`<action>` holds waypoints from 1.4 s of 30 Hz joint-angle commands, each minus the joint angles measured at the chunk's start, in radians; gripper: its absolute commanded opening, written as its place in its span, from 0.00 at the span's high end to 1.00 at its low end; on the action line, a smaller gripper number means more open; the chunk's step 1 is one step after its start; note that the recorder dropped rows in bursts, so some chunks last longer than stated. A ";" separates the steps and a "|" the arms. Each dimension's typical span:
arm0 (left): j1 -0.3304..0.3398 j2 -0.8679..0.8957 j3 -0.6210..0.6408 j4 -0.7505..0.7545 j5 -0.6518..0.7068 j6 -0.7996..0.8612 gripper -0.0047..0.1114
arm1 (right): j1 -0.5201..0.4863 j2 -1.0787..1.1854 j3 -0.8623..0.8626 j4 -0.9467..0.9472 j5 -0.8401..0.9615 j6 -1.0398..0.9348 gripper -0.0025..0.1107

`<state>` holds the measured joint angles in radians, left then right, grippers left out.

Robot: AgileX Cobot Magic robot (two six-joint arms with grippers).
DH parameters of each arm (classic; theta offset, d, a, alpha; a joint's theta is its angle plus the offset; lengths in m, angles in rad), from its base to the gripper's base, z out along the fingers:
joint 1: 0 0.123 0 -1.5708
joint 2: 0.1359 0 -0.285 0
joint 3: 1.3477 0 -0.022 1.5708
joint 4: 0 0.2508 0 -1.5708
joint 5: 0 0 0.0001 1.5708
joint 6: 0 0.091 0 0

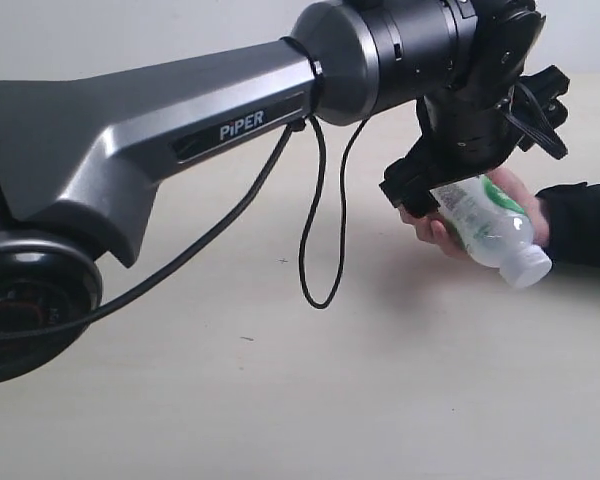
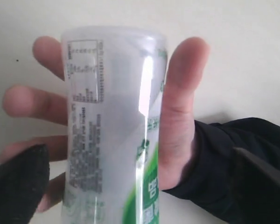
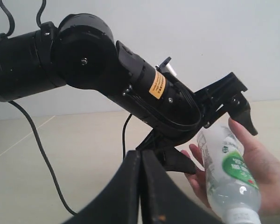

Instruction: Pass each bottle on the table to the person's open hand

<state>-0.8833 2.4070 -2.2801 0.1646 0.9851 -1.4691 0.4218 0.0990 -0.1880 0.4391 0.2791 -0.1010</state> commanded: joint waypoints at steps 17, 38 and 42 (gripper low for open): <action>-0.066 -0.151 0.002 0.483 0.236 0.121 0.91 | -0.004 -0.005 0.002 -0.001 -0.012 -0.003 0.98; -0.152 -0.244 0.081 0.534 0.236 0.356 0.96 | -0.004 -0.005 0.002 -0.001 -0.012 -0.003 0.98; -0.142 -0.307 0.192 0.540 0.236 0.262 0.96 | -0.004 -0.005 0.002 -0.001 -0.012 -0.003 0.98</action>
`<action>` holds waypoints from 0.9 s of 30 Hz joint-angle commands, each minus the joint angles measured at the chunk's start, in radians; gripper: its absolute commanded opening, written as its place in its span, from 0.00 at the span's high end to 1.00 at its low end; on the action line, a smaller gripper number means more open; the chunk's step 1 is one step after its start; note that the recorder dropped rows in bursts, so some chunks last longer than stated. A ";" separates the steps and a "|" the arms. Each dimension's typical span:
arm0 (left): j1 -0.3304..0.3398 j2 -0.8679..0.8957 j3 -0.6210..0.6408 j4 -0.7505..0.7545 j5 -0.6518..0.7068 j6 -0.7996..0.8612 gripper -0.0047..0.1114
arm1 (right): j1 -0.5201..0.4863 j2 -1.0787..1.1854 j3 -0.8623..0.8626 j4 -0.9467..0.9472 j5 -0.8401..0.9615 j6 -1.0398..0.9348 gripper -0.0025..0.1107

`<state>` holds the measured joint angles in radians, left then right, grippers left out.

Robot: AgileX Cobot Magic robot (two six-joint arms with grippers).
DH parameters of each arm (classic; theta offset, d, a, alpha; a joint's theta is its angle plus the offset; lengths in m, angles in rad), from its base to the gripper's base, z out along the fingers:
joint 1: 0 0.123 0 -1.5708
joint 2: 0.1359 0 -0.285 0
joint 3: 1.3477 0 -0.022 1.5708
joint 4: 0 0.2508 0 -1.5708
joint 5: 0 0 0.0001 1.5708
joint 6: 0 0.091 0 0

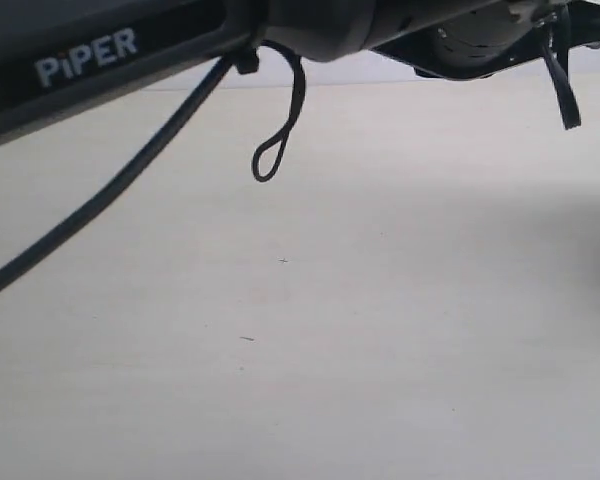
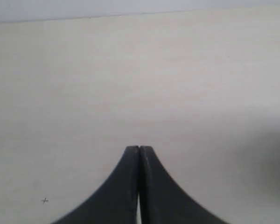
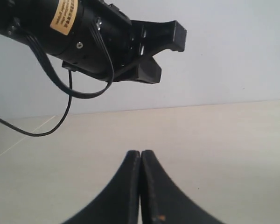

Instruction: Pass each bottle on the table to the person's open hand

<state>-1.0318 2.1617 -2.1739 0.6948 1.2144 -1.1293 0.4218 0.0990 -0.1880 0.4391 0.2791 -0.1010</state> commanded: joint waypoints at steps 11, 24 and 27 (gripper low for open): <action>0.004 -0.117 0.176 -0.025 0.007 -0.144 0.96 | -0.004 -0.005 0.002 -0.001 -0.012 -0.003 0.98; 0.004 -0.100 0.210 -0.079 0.007 0.040 0.96 | -0.004 -0.005 0.002 -0.001 -0.012 -0.003 0.98; 0.004 -0.130 0.294 -0.054 0.007 -0.038 0.96 | -0.004 -0.005 0.002 -0.001 -0.012 -0.003 0.98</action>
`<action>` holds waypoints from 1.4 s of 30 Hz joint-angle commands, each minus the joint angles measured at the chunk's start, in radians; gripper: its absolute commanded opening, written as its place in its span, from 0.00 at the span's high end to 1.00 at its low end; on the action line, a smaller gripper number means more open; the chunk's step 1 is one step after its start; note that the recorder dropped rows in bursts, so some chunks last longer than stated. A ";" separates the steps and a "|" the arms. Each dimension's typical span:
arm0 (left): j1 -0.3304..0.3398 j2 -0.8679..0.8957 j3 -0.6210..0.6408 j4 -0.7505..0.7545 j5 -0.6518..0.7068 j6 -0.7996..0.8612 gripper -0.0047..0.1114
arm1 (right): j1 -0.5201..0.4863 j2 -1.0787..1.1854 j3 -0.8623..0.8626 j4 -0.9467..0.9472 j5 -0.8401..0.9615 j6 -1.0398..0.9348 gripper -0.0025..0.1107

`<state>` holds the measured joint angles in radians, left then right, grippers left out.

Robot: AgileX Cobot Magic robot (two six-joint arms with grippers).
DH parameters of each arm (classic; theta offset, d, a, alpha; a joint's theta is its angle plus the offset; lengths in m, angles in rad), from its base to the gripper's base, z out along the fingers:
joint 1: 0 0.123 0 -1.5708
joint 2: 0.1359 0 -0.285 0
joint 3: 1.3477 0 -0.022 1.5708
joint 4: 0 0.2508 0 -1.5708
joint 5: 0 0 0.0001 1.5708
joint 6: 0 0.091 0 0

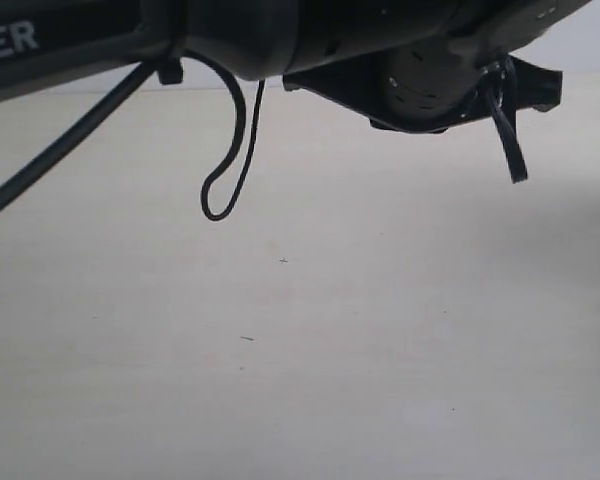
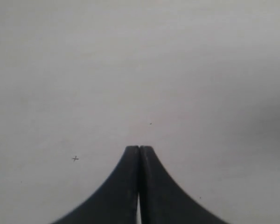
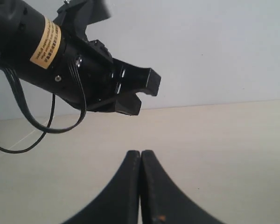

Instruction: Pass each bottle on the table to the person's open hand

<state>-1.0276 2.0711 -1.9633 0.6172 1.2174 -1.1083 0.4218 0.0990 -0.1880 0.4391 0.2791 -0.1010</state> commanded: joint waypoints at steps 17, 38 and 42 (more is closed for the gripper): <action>0.017 -0.432 0.825 0.318 -0.478 -0.680 0.96 | -0.004 -0.005 0.002 -0.001 -0.012 -0.003 0.98; 0.012 -0.605 0.990 0.248 -0.639 -0.325 0.96 | -0.004 -0.005 0.002 -0.001 -0.012 -0.003 0.98; 0.055 -0.721 1.120 0.451 -0.864 -0.518 0.96 | -0.004 -0.005 0.002 -0.001 -0.012 -0.003 0.98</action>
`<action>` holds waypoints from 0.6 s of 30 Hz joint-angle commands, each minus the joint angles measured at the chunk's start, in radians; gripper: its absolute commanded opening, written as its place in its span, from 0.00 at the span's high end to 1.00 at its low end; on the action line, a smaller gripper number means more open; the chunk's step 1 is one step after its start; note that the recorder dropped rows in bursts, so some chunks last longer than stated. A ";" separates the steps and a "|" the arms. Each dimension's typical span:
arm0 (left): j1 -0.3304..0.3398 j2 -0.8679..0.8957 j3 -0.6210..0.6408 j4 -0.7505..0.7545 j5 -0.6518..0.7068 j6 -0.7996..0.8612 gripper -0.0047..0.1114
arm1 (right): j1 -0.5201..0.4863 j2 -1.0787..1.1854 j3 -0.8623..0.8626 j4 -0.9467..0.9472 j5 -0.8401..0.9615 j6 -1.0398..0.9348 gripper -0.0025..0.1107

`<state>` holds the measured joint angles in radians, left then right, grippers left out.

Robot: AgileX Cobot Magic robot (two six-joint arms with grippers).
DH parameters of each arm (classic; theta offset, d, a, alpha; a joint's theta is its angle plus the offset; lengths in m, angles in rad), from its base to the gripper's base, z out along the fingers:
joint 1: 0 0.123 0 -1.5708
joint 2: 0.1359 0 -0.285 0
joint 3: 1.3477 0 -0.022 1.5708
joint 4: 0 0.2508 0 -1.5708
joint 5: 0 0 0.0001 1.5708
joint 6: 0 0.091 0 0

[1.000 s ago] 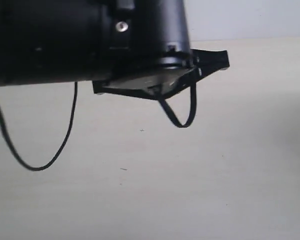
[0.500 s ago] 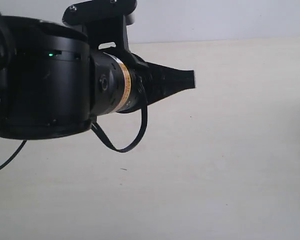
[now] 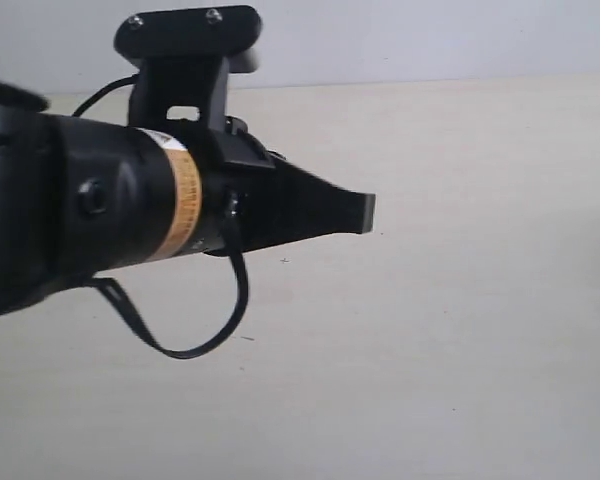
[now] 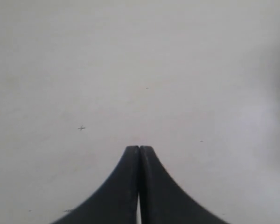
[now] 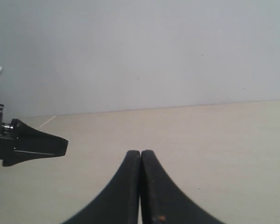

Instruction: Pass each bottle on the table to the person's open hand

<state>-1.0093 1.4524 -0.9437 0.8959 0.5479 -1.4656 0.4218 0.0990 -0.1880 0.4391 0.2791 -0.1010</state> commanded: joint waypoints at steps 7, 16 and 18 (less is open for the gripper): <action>0.233 -0.350 0.328 0.392 -0.446 -0.382 0.96 | -0.004 -0.005 0.002 -0.001 -0.012 -0.003 0.98; 0.682 -0.933 0.722 0.381 -0.587 -0.423 0.96 | -0.004 -0.005 0.002 -0.001 -0.012 -0.003 0.98; 0.777 -1.067 0.795 0.386 -0.587 -0.423 0.96 | -0.004 -0.005 0.002 -0.001 -0.012 -0.003 0.98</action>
<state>-0.2986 0.4801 -0.2033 1.2774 -0.0305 -1.8847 0.4218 0.0990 -0.1880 0.4391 0.2773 -0.1010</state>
